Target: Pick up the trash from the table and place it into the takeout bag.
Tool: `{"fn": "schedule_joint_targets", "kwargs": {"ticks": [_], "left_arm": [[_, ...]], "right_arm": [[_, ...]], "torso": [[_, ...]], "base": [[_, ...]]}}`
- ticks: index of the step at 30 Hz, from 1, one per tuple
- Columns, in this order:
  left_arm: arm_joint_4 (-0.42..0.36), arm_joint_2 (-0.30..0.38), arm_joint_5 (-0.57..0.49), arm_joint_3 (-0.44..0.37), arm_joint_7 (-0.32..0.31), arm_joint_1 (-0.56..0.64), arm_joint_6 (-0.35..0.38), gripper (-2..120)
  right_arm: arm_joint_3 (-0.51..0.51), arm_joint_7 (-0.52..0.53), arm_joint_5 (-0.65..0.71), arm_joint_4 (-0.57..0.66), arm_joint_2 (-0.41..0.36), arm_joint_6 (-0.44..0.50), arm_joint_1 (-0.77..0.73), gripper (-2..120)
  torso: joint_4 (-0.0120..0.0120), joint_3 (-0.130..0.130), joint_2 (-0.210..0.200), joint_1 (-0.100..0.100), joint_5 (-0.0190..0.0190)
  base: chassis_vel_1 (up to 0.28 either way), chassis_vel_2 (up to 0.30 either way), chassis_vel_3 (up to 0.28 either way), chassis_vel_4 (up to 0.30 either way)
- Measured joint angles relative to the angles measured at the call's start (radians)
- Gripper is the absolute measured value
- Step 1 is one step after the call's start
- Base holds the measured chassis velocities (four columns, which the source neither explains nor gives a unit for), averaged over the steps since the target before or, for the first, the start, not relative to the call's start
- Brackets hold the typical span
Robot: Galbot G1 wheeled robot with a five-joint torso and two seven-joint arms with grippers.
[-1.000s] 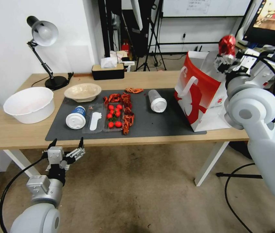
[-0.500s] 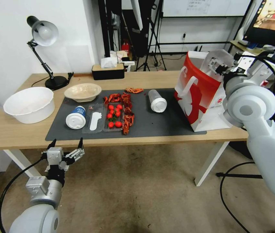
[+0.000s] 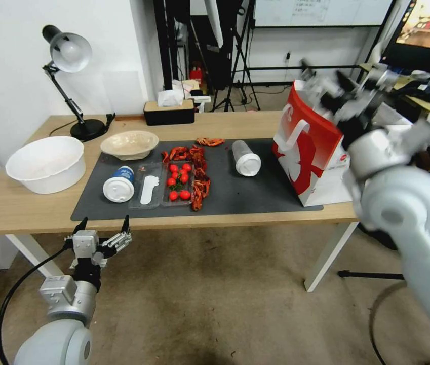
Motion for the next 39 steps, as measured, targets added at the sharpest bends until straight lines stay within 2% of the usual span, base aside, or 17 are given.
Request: {"fn": "schedule_joint_targets", "kwargs": {"ticks": [3,5,9,14,16,20,26,39], "left_arm": [[0.001,0.000,0.000,0.001,0.000,0.000,-0.001,100],[0.001,0.001,0.000,0.001,0.000,0.000,-0.001,100],[0.003,0.013,0.000,-0.004,0.000,0.000,-0.004,100],[0.003,0.017,-0.001,-0.006,0.000,0.000,-0.005,100],[0.005,0.021,-0.002,-0.007,0.000,0.000,-0.007,100],[0.007,0.025,-0.003,-0.007,0.000,0.000,-0.010,100],[0.014,0.032,-0.005,-0.008,0.000,0.000,-0.013,100],[0.017,0.034,-0.006,-0.008,-0.001,0.001,-0.018,100]], "right_arm": [[-0.020,-0.021,-0.152,0.034,0.018,0.016,-0.113,100],[-0.024,-0.029,-0.190,0.038,0.024,0.025,-0.147,100],[-0.042,-0.038,-0.416,0.044,0.072,0.094,-0.367,100],[-0.050,-0.025,-0.507,0.023,0.110,0.144,-0.457,100],[-0.067,0.012,-0.612,-0.014,0.156,0.196,-0.548,100],[-0.084,0.052,-0.699,-0.061,0.195,0.249,-0.605,100],[-0.104,0.107,-0.739,-0.115,0.230,0.289,-0.658,100],[-0.115,0.127,-0.748,-0.168,0.251,0.313,-0.667,100]], "torso": [[0.0004,0.000,0.000,0.000,-0.0001],[0.0005,0.000,0.000,0.000,0.0000],[0.0000,0.000,0.000,0.000,0.0000],[0.0001,0.000,0.000,0.000,0.0001],[0.0001,0.000,0.000,0.000,0.0000],[0.0002,0.000,0.000,0.000,-0.0001],[0.0001,0.000,0.000,0.000,-0.0001],[0.0001,0.000,0.000,0.000,-0.0001]], "base": [[0.000,0.000,0.000,0.000],[0.000,0.000,0.000,0.000],[0.000,0.000,0.000,0.000],[0.000,0.000,0.000,0.000],[0.000,0.000,0.000,0.000],[0.000,0.000,0.000,0.000],[0.000,0.000,0.000,0.000],[0.000,0.000,0.000,0.000]]}}
